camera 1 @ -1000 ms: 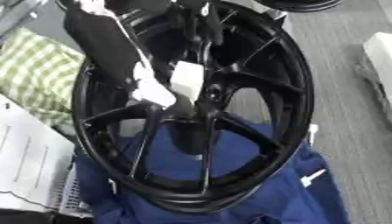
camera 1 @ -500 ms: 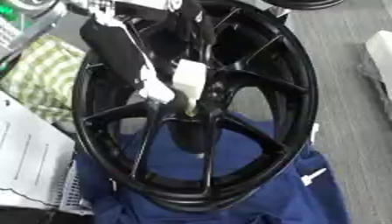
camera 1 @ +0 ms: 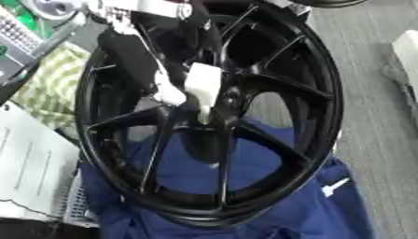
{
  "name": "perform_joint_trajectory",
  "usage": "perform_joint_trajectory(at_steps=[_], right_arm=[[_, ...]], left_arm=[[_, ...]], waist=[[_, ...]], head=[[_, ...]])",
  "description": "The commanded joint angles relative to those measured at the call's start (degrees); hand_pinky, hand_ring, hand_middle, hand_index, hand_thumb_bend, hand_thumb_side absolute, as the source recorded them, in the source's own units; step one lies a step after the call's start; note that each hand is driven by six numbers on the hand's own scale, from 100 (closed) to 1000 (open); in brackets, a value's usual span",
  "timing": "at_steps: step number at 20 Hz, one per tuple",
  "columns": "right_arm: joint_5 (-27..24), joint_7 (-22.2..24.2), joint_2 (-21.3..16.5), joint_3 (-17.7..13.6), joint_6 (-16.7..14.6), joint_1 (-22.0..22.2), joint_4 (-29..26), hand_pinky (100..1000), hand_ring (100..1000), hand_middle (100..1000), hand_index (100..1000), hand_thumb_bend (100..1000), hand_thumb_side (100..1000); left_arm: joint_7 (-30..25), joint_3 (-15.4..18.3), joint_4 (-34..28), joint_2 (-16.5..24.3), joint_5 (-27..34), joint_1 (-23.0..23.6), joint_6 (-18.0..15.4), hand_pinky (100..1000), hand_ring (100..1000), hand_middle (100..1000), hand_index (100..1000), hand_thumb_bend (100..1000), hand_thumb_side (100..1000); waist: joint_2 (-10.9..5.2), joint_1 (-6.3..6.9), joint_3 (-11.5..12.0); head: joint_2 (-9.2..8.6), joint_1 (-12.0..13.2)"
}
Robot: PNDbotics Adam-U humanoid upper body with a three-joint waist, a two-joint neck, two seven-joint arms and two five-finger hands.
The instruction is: Pull the pin out of the wheel hub.
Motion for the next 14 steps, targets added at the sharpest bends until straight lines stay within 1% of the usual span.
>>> perform_joint_trajectory(at_steps=[1,10,14], right_arm=[[0.5,0.0,-0.7,-0.3,0.2,-0.4,-0.4,1000,799,547,732,100,611],[0.8,0.8,-0.2,-0.3,0.3,-0.8,-0.4,1000,804,551,737,100,612],[0.9,0.9,0.0,-0.3,0.4,-0.8,-0.3,1000,805,552,737,100,607]], left_arm=[[-0.3,0.6,0.7,0.3,-0.7,-0.6,-0.6,826,788,764,844,487,379],[-1.1,0.4,2.8,-1.0,-1.9,-0.4,-1.4,822,780,755,841,494,384],[-1.3,0.3,3.8,-1.5,-2.3,-0.4,-1.6,812,757,719,825,482,385]], waist=[[-0.66,-0.21,-0.2],[-0.13,-0.18,-0.6],[-0.04,-0.2,-0.7]], head=[[-0.85,0.4],[-1.06,0.8],[-1.13,0.9]])
